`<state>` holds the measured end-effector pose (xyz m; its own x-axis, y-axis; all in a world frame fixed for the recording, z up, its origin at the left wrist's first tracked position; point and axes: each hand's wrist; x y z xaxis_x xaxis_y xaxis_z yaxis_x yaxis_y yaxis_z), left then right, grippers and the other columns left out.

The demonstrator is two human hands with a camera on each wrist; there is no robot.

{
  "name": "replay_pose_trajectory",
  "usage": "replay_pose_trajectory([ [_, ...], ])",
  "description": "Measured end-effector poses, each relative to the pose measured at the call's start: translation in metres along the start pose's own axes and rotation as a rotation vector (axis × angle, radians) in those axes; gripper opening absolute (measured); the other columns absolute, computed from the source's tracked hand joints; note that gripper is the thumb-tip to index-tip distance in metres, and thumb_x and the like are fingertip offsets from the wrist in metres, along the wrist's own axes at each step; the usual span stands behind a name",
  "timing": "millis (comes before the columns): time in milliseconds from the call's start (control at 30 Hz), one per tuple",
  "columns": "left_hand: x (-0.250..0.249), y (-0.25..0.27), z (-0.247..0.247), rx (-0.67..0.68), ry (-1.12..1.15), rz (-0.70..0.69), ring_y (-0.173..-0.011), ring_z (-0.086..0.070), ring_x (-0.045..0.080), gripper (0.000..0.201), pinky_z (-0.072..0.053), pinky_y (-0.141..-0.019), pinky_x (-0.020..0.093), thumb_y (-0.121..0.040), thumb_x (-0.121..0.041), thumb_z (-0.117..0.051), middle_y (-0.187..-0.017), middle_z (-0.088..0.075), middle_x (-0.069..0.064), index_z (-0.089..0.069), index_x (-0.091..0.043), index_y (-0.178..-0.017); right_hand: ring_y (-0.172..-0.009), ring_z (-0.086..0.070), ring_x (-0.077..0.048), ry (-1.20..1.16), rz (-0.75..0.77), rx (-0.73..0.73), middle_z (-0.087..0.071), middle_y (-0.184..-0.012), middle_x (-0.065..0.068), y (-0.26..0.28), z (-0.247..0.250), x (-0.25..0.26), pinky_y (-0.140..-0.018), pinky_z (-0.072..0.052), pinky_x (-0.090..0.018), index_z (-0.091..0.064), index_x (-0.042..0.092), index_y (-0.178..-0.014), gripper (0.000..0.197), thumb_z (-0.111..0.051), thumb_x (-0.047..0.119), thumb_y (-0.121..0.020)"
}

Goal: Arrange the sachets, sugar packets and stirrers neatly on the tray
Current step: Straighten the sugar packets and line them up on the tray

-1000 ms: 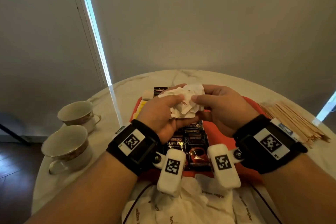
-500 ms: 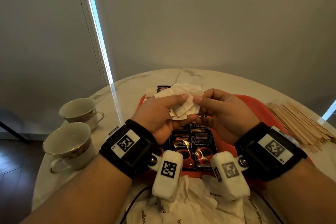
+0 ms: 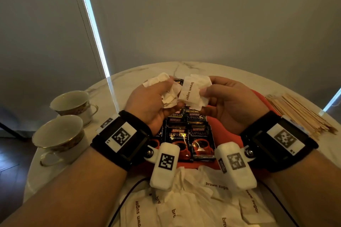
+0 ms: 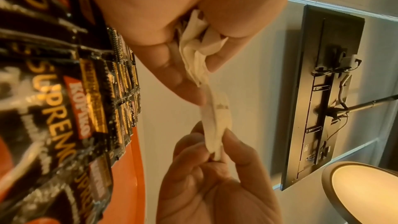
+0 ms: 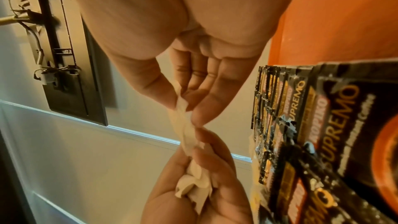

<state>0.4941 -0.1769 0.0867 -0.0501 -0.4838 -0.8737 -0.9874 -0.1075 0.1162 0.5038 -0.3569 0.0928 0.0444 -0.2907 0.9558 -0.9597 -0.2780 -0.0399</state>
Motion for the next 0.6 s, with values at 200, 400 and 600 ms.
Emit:
replay_pose_trajectory([
  [200,0.000,0.007,0.000,0.254,-0.064,0.100,-0.107,-0.073,0.041,0.070,-0.059,-0.092,0.056,-0.083,-0.046,-0.074,-0.118,-0.074,0.024,-0.059,-0.001,-0.134,-0.102,-0.071,-0.037,0.102,-0.019,0.085,-0.072,-0.116,-0.023,0.007,-0.005,0.002,-0.090,-0.056,-0.049,-0.063,-0.003,-0.124,0.045,-0.067,0.002,-0.080],
  [400,0.004,0.013,0.001,0.329,-0.168,0.049,-0.103,-0.075,0.033,0.042,-0.063,-0.069,0.033,-0.087,-0.001,-0.071,-0.118,-0.075,0.020,-0.064,-0.003,-0.128,-0.079,-0.071,-0.024,0.113,-0.013,0.017,-0.075,-0.095,-0.012,0.006,-0.003,0.000,-0.066,-0.060,-0.031,-0.069,0.008,-0.101,0.030,-0.074,0.016,-0.073],
  [600,-0.002,0.008,0.001,0.098,-0.037,-0.010,-0.071,-0.077,0.024,0.022,-0.060,-0.052,0.028,-0.095,0.009,-0.056,-0.077,-0.079,0.007,-0.066,-0.007,-0.108,-0.071,-0.071,-0.018,0.002,-0.005,-0.039,-0.076,-0.092,-0.012,0.003,0.000,0.004,-0.059,-0.060,-0.028,-0.066,0.012,-0.096,0.011,-0.069,0.007,-0.086],
])
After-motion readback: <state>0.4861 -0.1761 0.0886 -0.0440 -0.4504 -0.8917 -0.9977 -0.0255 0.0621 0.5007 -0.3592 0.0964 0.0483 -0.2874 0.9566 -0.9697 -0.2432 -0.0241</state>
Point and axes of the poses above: each hand's wrist, its own y-axis away from the middle knuckle, its own z-axis out of the back of the hand, x = y × z
